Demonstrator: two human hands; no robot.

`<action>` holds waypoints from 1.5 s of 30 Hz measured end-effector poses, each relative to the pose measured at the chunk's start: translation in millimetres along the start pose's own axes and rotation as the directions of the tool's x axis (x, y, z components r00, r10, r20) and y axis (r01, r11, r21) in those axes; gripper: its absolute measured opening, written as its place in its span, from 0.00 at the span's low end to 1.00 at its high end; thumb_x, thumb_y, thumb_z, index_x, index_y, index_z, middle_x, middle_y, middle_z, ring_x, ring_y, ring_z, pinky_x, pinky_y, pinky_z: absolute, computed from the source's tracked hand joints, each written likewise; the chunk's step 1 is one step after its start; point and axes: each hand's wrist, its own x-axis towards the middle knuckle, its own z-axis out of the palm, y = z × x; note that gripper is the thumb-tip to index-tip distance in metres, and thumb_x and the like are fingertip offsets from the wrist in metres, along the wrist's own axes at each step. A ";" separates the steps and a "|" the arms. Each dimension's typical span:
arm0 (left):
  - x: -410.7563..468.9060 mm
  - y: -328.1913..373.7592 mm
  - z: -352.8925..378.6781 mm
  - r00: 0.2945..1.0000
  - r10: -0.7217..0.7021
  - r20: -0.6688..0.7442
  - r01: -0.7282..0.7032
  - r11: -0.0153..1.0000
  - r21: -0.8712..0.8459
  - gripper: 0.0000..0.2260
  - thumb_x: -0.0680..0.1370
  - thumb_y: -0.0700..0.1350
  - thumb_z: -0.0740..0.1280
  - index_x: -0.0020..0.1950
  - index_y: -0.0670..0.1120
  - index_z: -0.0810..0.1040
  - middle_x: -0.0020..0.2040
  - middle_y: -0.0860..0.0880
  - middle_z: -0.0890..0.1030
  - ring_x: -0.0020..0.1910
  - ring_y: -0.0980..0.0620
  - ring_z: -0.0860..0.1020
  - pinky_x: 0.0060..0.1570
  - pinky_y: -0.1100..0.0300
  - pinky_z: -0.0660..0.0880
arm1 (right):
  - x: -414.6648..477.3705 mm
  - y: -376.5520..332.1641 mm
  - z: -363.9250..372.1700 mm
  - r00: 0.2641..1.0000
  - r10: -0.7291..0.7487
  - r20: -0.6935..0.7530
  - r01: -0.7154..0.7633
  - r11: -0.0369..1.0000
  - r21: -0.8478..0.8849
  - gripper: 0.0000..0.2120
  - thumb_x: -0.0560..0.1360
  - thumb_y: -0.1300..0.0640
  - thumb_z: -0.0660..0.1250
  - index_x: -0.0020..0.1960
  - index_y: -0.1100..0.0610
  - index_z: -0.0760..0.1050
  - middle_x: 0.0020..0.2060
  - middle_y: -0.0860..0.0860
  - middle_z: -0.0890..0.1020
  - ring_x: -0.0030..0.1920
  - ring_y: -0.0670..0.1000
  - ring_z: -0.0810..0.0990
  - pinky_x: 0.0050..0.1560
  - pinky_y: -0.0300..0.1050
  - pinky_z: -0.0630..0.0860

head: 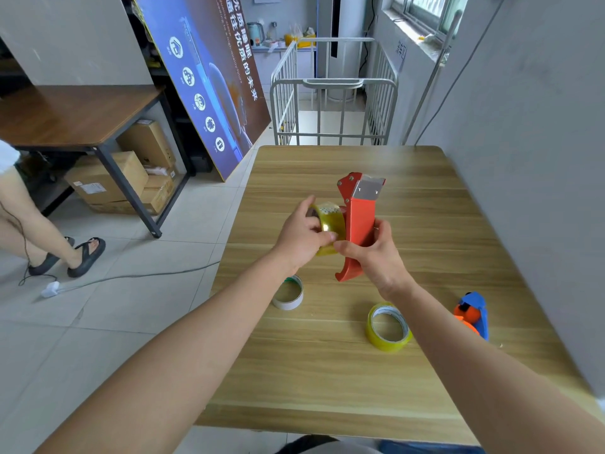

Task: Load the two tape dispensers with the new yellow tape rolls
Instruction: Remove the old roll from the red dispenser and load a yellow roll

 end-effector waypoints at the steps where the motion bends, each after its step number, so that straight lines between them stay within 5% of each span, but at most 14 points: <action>1: -0.4 -0.4 1.5 0.999 0.039 -0.002 -0.039 0.998 0.058 0.40 0.70 0.35 0.71 0.75 0.50 0.53 0.48 0.47 0.83 0.53 0.48 0.80 0.56 0.51 0.76 | 0.3 -0.5 -0.6 1.000 -0.002 0.003 0.002 1.000 0.022 0.30 0.64 0.59 0.77 0.58 0.54 0.63 0.47 0.49 0.76 0.39 0.41 0.81 0.28 0.41 0.79; 5: -1.0 1.0 2.2 0.997 0.078 0.027 -0.082 0.972 0.219 0.41 0.68 0.36 0.73 0.74 0.51 0.54 0.47 0.46 0.84 0.48 0.49 0.81 0.52 0.53 0.78 | -1.2 3.8 -2.7 1.000 0.000 0.001 0.000 0.997 0.074 0.31 0.64 0.60 0.77 0.59 0.53 0.63 0.49 0.52 0.77 0.44 0.49 0.82 0.30 0.50 0.81; 12: -0.4 7.7 -8.7 0.970 -0.200 0.137 0.231 0.934 -0.274 0.29 0.69 0.37 0.73 0.66 0.43 0.64 0.56 0.43 0.80 0.47 0.46 0.83 0.45 0.52 0.81 | -4.0 8.3 -3.6 1.000 -0.001 0.013 0.001 0.999 0.033 0.32 0.60 0.56 0.77 0.58 0.51 0.64 0.49 0.50 0.76 0.47 0.51 0.80 0.38 0.57 0.83; 15: 2.2 6.3 -8.4 0.972 -0.219 0.088 0.230 0.963 -0.140 0.31 0.65 0.44 0.77 0.64 0.44 0.68 0.58 0.43 0.78 0.50 0.47 0.81 0.50 0.52 0.80 | -5.2 7.4 -1.0 0.999 -0.017 0.037 0.015 0.998 0.058 0.29 0.59 0.57 0.76 0.55 0.48 0.65 0.48 0.49 0.76 0.44 0.47 0.80 0.34 0.53 0.82; 18: 7.4 3.0 -10.1 0.990 -0.134 -0.033 0.138 0.964 0.227 0.38 0.59 0.54 0.79 0.65 0.53 0.67 0.59 0.50 0.65 0.58 0.51 0.69 0.58 0.54 0.70 | -6.8 10.2 -0.7 0.998 -0.018 0.065 0.016 1.000 0.020 0.33 0.59 0.56 0.76 0.59 0.50 0.64 0.50 0.49 0.77 0.50 0.49 0.79 0.48 0.58 0.81; 24: 8.0 -0.9 -20.3 0.991 -0.071 0.113 0.054 0.988 0.146 0.36 0.57 0.46 0.80 0.60 0.55 0.67 0.58 0.51 0.75 0.56 0.52 0.75 0.47 0.62 0.72 | -8.4 12.5 0.9 0.990 0.005 0.141 -0.011 0.999 0.042 0.38 0.59 0.57 0.77 0.64 0.51 0.64 0.52 0.49 0.80 0.53 0.50 0.80 0.51 0.54 0.80; 28: 5.8 0.6 -19.1 0.998 -0.043 0.040 0.036 0.988 0.152 0.43 0.52 0.52 0.80 0.65 0.52 0.67 0.56 0.56 0.74 0.55 0.55 0.74 0.50 0.62 0.71 | -4.5 6.0 -0.4 0.982 0.033 0.186 -0.049 0.995 0.083 0.35 0.59 0.58 0.76 0.63 0.54 0.67 0.51 0.51 0.80 0.52 0.52 0.81 0.48 0.58 0.81; 32: 3.5 4.9 -19.2 0.976 -0.212 0.052 0.208 0.976 0.059 0.51 0.50 0.59 0.79 0.69 0.48 0.64 0.61 0.50 0.77 0.59 0.48 0.75 0.61 0.49 0.71 | -3.3 -1.2 -1.8 0.976 0.027 0.218 -0.043 0.997 0.068 0.36 0.55 0.54 0.77 0.62 0.54 0.69 0.48 0.49 0.79 0.43 0.41 0.82 0.35 0.42 0.79; 37: -1.4 1.6 -18.1 0.969 -0.233 0.087 0.237 0.971 -0.040 0.28 0.62 0.49 0.78 0.58 0.47 0.74 0.51 0.48 0.82 0.52 0.48 0.79 0.58 0.46 0.74 | -2.0 1.5 -1.6 0.955 0.052 0.291 -0.078 0.994 0.079 0.37 0.57 0.57 0.77 0.63 0.58 0.69 0.52 0.51 0.81 0.47 0.45 0.83 0.41 0.46 0.80; 41: -5.6 -1.7 -9.7 0.949 -0.204 0.241 0.245 0.958 -0.150 0.13 0.72 0.38 0.68 0.56 0.45 0.76 0.44 0.48 0.81 0.44 0.50 0.78 0.52 0.51 0.75 | 0.7 -0.2 -1.3 0.923 0.076 0.377 -0.153 0.972 0.177 0.23 0.61 0.64 0.73 0.56 0.61 0.78 0.49 0.56 0.84 0.49 0.55 0.82 0.53 0.50 0.79; 45: -6.9 -2.1 -17.1 0.939 -0.152 0.310 0.231 0.944 -0.236 0.05 0.76 0.47 0.65 0.46 0.49 0.79 0.37 0.53 0.82 0.38 0.54 0.79 0.45 0.55 0.77 | 0.5 -0.7 -6.9 0.875 0.066 0.480 -0.178 0.965 0.192 0.19 0.61 0.67 0.72 0.51 0.58 0.81 0.45 0.54 0.86 0.46 0.53 0.84 0.49 0.46 0.81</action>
